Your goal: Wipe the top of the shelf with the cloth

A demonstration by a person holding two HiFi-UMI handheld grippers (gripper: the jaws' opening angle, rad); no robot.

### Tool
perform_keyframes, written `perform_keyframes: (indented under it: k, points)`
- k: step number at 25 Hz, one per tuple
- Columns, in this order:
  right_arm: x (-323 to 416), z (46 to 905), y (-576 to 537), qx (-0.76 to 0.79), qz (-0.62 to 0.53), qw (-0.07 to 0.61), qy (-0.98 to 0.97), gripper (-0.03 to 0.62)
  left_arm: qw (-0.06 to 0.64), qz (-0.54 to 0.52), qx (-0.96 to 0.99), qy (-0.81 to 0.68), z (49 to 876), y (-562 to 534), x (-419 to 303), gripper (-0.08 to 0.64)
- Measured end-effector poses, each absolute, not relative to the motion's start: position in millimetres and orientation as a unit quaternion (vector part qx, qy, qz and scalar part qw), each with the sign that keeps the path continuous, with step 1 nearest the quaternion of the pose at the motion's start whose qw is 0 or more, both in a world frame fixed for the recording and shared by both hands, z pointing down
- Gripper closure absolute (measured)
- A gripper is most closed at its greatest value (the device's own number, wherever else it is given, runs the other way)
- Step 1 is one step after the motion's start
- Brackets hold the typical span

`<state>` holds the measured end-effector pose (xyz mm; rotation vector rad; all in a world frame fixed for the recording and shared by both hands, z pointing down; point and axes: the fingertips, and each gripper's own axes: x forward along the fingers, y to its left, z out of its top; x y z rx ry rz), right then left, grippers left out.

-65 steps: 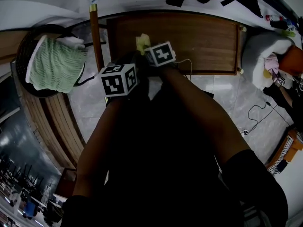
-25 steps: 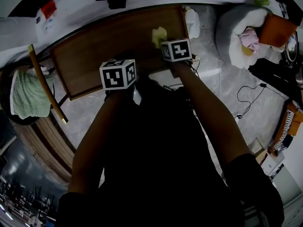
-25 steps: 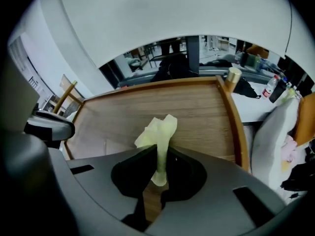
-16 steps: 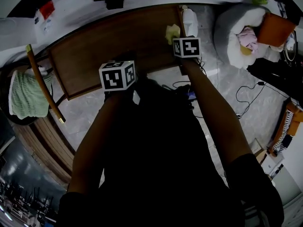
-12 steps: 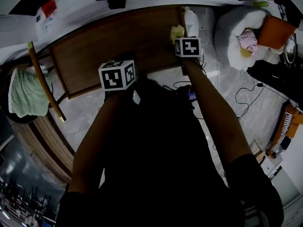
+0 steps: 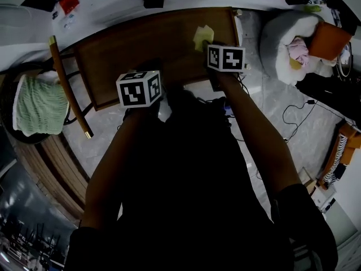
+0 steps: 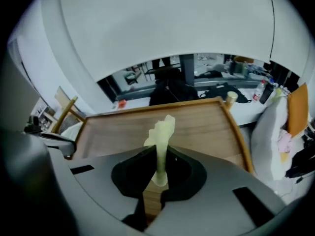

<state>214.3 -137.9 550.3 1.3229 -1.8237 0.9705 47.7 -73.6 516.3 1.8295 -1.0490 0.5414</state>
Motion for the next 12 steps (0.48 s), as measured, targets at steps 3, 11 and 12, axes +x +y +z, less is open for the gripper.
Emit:
perform_keyframes:
  k: [3,11,12]
  points:
    - [130,541,-118,0.457,0.392,0.304,-0.738,0.552,0.479,0.208,0.733,-0.436,507,-59,7,0.549]
    - [-63,568,-60,0.359,0.430,0.307,-0.769,0.552,0.468,0.221,0.701,-0.490,503,-22,-134,0.549]
    - [-83,572,-49,0.340,0.432,0.310,-0.776,0.551,0.469,0.219,0.696,-0.497,502,-17,-148,0.549]
